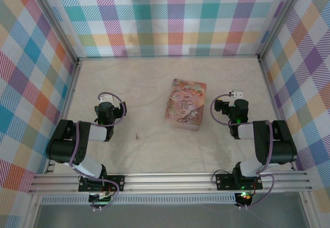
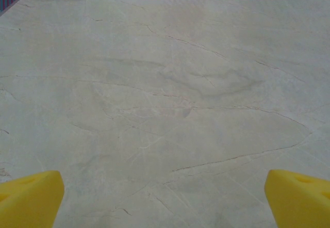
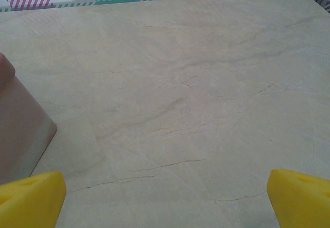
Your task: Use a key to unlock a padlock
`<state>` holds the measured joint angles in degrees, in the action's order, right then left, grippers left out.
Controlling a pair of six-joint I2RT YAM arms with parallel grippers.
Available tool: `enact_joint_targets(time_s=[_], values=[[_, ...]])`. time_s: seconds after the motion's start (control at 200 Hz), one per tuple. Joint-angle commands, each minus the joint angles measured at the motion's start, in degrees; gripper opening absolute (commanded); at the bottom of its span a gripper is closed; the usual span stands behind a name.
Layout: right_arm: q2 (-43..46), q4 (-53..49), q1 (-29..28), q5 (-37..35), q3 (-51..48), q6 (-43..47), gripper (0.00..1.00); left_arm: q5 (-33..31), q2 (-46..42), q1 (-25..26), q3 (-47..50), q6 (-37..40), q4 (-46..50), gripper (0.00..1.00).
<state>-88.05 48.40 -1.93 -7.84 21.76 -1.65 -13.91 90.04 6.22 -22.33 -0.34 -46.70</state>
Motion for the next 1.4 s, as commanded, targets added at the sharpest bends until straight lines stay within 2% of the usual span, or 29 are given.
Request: enact_joint_targets(time_s=[0.0,0.28,0.345,0.555,0.63,0.74,0.81,0.885,0.95,1.015,1.135,1.26,1.335,1.395], values=[[0.29,0.78,-0.12,0.98,0.92,0.02,1.0,1.0,-0.48,-0.68,-0.96,0.74,-0.96,1.0],[0.29,0.89,-0.04,1.05,0.83,-0.02,1.0,1.07,-0.64,-0.81,-0.88,0.68,-1.22,1.0],[0.75,0.83,-0.04,0.81,0.81,0.03,1.0,0.86,-1.77,-1.03,-1.74,0.26,1.46,1.0],[11.41,-17.43,-0.07,0.63,5.9,-0.12,1.0,-3.0,-7.96,-1.03,-8.87,-1.04,18.28,1.0],[14.98,-23.12,-0.07,0.0,8.03,-2.73,1.0,-5.02,-10.79,-1.03,-11.33,-2.49,22.75,1.0],[18.93,-30.44,-0.03,1.01,11.05,-7.73,1.0,-4.65,-15.33,-1.17,-15.56,-5.87,28.36,1.0],[20.94,-38.41,-0.01,0.55,14.62,-14.01,1.0,-0.82,-17.07,-1.95,-19.09,-9.67,32.56,1.0],[22.07,-46.69,0.12,2.36,18.81,-20.93,1.0,1.8,-18.17,-3.07,-22.55,-19.33,38.56,1.0],[22.55,-53.74,0.37,3.66,21.22,-27.52,1.0,9.34,-18.11,-4.96,-24.47,-24.9,41.24,1.0],[23.04,-56.72,0.77,3.9,21.48,-32.19,1.0,13.54,-17.33,-5.48,-26.33,-29.24,44.28,1.0],[25.59,-51.89,0.85,11.99,18.24,-32.87,1.0,22.75,-15.48,-5.55,-27.67,-31.51,46.72,0.97],[23.57,-56.67,0.86,19.67,21.0,-33.29,0.98,29.2,-13.73,-4.29,-28.71,-33.66,51.07,0.92],[21.25,-58.06,0.74,22.6,22.31,-33.71,0.94,31.92,-13.24,-1.85,-28.64,-33.3,53.04,0.89],[18.89,-58.38,0.62,23.55,23.12,-34.14,0.92,31.52,-13.38,0.7,-28.6,-32.31,55.4,0.88]])
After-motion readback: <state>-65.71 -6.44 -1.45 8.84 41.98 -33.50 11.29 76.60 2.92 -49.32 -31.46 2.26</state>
